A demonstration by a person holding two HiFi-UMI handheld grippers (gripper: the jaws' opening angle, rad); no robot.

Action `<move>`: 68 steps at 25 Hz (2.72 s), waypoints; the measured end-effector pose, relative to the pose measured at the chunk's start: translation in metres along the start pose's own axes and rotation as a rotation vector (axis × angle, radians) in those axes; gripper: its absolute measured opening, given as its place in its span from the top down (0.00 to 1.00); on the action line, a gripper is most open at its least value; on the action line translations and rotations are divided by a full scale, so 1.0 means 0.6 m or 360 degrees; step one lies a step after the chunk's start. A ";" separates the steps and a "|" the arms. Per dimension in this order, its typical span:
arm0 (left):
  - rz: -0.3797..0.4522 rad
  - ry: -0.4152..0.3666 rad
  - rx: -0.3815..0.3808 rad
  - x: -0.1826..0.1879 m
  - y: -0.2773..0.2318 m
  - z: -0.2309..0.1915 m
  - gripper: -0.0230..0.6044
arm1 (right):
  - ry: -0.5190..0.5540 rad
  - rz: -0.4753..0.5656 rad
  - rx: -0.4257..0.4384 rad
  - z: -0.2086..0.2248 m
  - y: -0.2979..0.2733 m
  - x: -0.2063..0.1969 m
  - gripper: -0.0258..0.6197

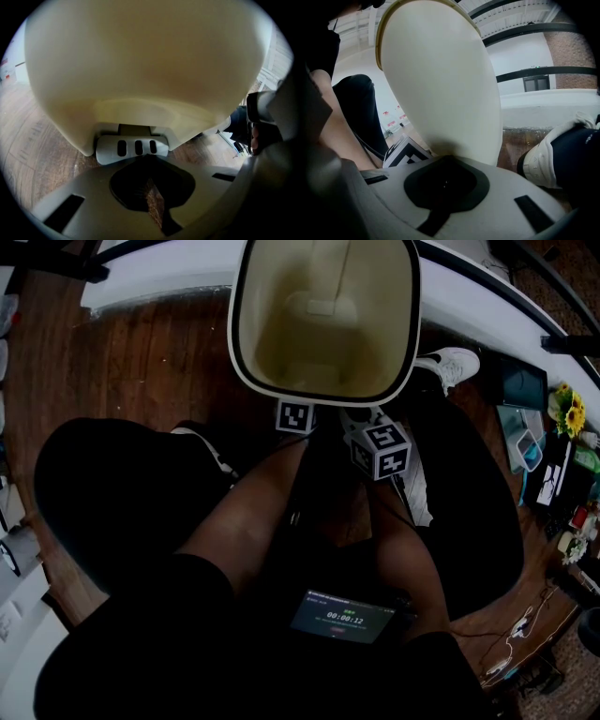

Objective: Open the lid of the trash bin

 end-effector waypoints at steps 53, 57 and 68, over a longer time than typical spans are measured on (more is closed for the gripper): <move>0.0107 0.0025 -0.0035 -0.008 0.021 0.001 0.93 | 0.0012 -0.0016 -0.0008 -0.008 0.007 -0.013 0.93; 0.0111 0.0021 -0.0044 -0.008 0.022 0.000 0.93 | 0.0012 -0.0016 -0.0005 -0.011 0.004 -0.014 0.93; 0.0161 -0.0004 -0.0041 -0.009 0.033 0.003 0.93 | 0.0014 -0.0029 0.0001 -0.016 0.002 -0.016 0.93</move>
Point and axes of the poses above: the fingertips, and each gripper's own axes: y backward along the fingers, z to its right, x out of its top, the point moved 9 cm from there along y, backward along the fingers, and after that the axes turned 5 degrees about -y, right-handed, at the moved point
